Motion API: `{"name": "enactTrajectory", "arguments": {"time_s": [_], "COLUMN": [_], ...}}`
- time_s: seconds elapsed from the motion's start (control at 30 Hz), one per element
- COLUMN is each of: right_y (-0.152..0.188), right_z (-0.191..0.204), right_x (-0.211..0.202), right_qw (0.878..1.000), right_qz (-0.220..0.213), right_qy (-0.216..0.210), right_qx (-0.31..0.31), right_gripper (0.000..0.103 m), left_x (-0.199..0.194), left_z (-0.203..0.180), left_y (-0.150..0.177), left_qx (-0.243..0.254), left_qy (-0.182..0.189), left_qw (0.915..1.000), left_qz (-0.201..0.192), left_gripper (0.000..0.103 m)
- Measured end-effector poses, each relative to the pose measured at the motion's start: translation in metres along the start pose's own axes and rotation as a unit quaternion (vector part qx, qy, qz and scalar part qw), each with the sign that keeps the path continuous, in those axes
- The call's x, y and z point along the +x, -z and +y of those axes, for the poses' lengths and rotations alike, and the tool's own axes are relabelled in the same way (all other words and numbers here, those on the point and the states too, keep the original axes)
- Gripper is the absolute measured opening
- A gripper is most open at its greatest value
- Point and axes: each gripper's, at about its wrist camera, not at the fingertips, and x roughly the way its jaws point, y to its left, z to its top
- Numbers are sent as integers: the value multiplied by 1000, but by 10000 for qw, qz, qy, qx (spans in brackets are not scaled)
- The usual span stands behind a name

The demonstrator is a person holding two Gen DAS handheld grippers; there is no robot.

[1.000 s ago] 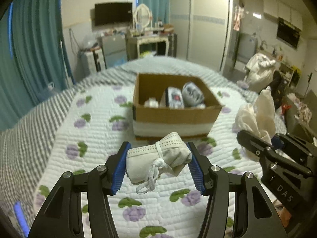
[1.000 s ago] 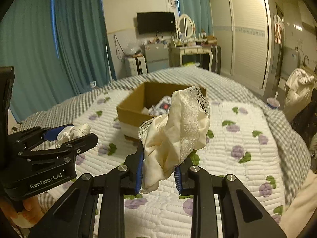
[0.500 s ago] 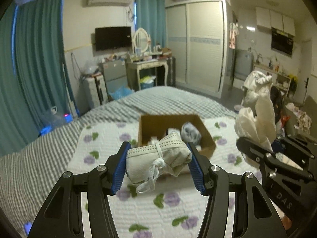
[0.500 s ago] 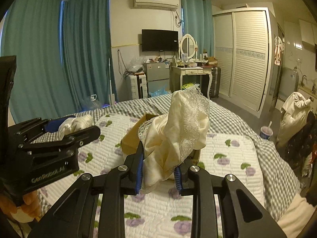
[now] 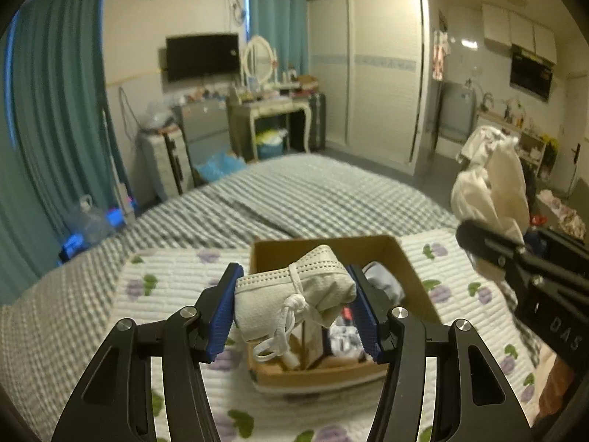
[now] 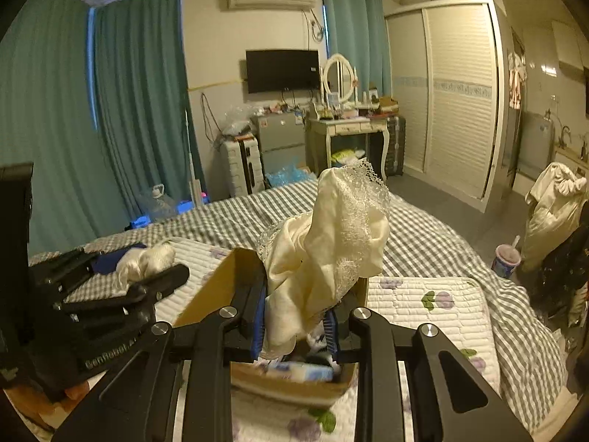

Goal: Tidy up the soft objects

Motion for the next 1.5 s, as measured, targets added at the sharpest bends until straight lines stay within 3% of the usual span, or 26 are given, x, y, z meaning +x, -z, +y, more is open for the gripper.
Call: {"name": "enactTrajectory", "arguments": {"time_s": [0.33, 0.6, 0.63, 0.73, 0.9, 1.1, 1.17, 1.3, 1.37, 1.5], "right_y": [18, 26, 25, 22, 2, -34, -44, -58, -59, -50], "right_z": [-27, -38, -38, -37, -33, -22, -14, -2, 3, 12], "right_x": [123, 149, 148, 138, 92, 0, -39, -121, -151, -220], "right_qw": [9975, 9969, 9970, 9973, 9985, 9991, 9985, 9959, 9944, 9895], "right_qz": [702, 710, 691, 632, 363, -202, -431, -871, -1031, -1426], "right_qy": [-21, -98, -94, -5, 99, 187, 206, 123, 163, 230], "right_qx": [122, 324, 325, 367, 395, 315, 253, 194, 149, -15], "right_gripper": [25, 25, 30, 66, 67, 69, 73, 82, 83, 98], "left_x": [91, 103, 102, 100, 63, -34, -73, -148, -184, -234], "left_z": [-5, -3, -3, -4, -1, -6, -9, -18, -24, -29], "left_y": [13, 10, 10, 6, -6, -35, -43, -52, -53, -47], "left_qx": [274, 407, 402, 360, 206, 183, 165, 187, 227, 204], "left_qy": [-95, -90, -118, -340, -403, -572, -584, -641, -660, -638], "left_qw": [9987, 9986, 9987, 9984, 9988, 9970, 9953, 9888, 9848, 9793], "left_qz": [418, 318, 283, 276, 188, -485, -754, -1334, -1593, -1911], "left_gripper": [56, 59, 61, 83, 83, 83, 84, 96, 96, 97]}}
